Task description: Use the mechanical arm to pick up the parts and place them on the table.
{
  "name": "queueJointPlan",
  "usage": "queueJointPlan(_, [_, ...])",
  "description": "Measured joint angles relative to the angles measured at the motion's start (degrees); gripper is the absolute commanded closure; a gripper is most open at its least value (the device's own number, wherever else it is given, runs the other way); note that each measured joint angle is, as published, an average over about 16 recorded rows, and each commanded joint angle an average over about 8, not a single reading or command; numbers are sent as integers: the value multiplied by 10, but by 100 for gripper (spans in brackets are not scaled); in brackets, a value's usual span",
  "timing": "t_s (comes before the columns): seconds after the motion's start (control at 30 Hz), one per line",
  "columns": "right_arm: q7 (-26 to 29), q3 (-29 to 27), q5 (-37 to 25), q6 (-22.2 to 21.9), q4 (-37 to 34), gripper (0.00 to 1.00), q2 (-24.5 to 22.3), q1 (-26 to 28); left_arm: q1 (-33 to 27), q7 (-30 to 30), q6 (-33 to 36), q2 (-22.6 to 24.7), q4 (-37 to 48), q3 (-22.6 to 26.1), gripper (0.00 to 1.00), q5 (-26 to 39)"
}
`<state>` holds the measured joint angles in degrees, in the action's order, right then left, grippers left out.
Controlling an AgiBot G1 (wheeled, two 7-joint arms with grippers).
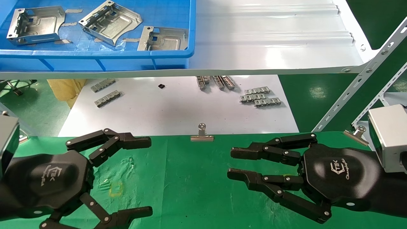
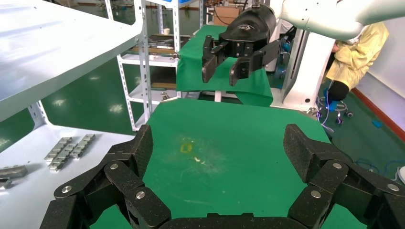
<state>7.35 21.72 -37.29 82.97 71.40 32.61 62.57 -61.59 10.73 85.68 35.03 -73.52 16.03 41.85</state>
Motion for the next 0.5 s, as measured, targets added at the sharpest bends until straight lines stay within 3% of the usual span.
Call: queueJointPlan(0.5, [0,0,0,0,0,100,0,0,0,0,0,0,0,0,0,0])
